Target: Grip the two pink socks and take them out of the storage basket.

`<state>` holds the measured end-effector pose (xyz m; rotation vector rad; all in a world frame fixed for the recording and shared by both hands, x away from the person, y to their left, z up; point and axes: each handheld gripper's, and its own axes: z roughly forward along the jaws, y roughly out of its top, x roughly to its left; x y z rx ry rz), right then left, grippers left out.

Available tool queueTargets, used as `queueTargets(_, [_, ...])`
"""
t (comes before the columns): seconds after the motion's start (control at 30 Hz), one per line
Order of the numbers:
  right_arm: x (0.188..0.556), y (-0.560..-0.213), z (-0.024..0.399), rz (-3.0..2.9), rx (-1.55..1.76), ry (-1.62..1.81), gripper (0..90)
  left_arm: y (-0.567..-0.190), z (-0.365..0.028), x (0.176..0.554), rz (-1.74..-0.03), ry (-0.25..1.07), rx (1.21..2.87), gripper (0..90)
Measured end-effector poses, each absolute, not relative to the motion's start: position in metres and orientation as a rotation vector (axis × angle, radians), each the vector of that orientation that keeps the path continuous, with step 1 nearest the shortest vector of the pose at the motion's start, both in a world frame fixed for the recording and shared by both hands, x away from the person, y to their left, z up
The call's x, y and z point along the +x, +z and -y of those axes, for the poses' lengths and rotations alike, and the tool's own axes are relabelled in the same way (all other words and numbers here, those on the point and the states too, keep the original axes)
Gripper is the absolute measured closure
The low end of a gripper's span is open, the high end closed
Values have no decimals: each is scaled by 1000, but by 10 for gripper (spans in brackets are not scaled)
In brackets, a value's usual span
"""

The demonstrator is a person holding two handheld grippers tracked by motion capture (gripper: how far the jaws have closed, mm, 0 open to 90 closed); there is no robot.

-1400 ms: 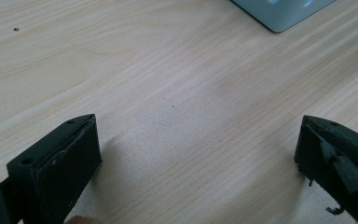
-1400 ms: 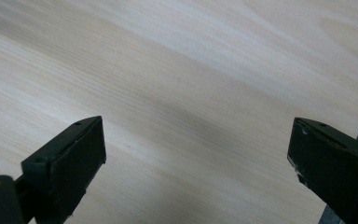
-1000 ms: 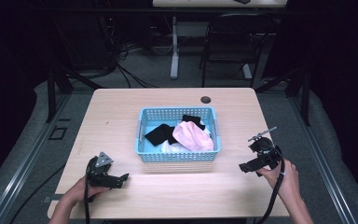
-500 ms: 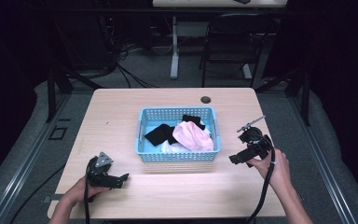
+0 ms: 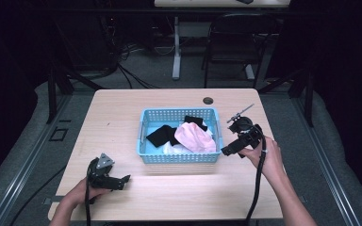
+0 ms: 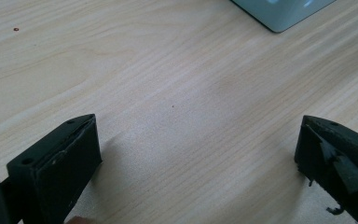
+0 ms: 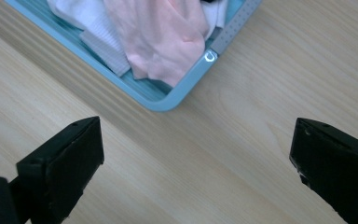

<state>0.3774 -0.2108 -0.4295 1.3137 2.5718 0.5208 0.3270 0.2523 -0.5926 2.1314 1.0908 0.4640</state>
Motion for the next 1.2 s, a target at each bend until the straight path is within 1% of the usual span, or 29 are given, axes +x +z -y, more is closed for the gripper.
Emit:
queueTargets(0.63, [416,-424,172,-2675,1264,496,23,-593,-252,327,-1091,463,2131,0])
queueTargets(1.2, [447,-446,128,-2783,1260,443,17,-593,-252,327,-1091,463,2131,0])
